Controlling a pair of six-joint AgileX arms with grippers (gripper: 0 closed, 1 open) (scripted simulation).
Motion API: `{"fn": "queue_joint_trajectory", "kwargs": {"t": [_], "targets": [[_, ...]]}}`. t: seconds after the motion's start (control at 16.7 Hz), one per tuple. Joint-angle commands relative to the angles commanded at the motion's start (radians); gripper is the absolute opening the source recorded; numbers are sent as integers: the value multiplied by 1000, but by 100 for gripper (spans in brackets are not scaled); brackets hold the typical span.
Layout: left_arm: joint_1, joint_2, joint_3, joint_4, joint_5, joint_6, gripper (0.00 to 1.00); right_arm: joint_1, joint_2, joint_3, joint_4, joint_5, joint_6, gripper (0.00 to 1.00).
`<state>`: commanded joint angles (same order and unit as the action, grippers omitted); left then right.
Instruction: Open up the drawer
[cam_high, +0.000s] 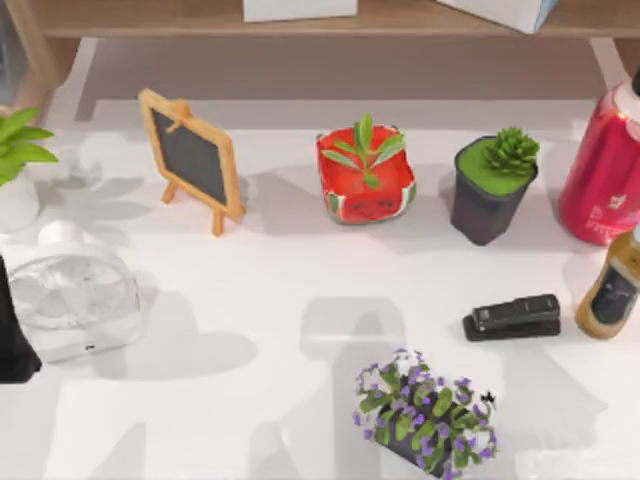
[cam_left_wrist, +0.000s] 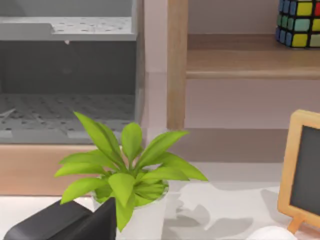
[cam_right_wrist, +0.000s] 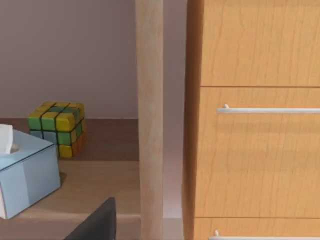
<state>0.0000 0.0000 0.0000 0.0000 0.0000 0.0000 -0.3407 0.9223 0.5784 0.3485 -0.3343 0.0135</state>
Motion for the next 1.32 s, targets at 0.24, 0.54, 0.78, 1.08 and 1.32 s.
{"fn": "queue_joint_trajectory", "kwargs": {"t": [0.24,0.54,0.78,1.08,1.32], "targets": [[0,0,0,0,0,0,100,-3,28,6,16,1,-28,100],[0,0,0,0,0,0,100,-47,281,107,175,-12,-267,100],[0,0,0,0,0,0,100,-89,630,250,391,-30,-639,100],[0,0,0,0,0,0,100,-113,1053,412,653,-58,-1184,100],[0,0,0,0,0,0,100,-118,1279,491,798,-78,-1463,100]]}}
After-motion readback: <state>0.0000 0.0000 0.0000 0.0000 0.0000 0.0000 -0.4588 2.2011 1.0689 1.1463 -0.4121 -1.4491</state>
